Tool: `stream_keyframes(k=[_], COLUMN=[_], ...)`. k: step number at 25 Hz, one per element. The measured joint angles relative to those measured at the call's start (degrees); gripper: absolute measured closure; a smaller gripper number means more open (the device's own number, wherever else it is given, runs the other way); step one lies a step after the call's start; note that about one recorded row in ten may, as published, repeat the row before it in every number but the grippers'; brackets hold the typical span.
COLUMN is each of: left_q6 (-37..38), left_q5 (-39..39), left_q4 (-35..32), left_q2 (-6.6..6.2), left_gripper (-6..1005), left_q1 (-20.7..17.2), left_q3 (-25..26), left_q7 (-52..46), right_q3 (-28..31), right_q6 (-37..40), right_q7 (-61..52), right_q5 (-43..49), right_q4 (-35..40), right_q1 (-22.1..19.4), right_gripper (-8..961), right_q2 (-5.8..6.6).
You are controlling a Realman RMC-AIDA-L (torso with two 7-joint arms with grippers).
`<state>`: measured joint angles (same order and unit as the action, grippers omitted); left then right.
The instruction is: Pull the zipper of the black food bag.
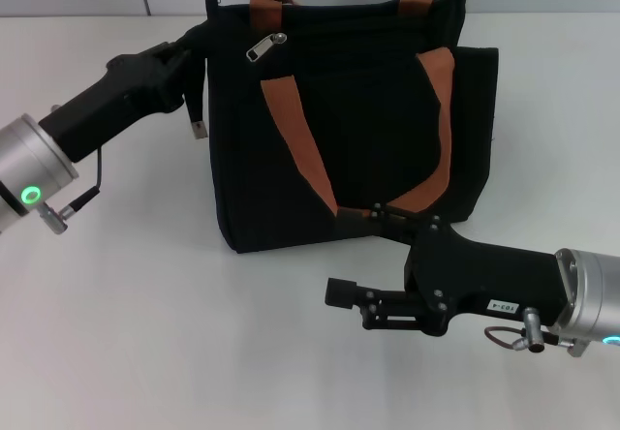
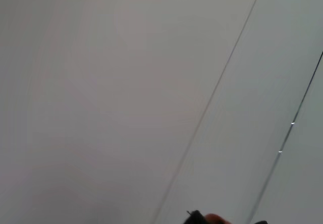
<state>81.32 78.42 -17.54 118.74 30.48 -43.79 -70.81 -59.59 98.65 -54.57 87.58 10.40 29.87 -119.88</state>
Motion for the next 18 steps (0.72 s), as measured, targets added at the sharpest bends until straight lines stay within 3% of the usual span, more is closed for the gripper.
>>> stream_keyframes(k=[7,10,18], left_q6=[1.6,5.7,7.8], left_q5=[0.8,0.8,-2.8], left_q4=[-4.3,-4.0,-2.7], left_q2=[0.19,0.36,0.15], left_gripper=[977,976,976], left_q1=[1.2,1.8,0.7], left_q3=[-4.7,-5.9,-4.3], left_q7=[-14.7,-16.1,-19.4], right_q3=[0.0,0.0,0.0], right_q6=[6.8,6.4,4.9], right_q7=[8.3,9.4,5.8], right_q5=[-3.4,-7.6,-15.8], right_q4=[-0.8,-1.9,-3.6], right_q1=[-2.0,-2.2,-1.2], right_gripper=[129,129,129], right_q2=[0.0,0.0,0.0])
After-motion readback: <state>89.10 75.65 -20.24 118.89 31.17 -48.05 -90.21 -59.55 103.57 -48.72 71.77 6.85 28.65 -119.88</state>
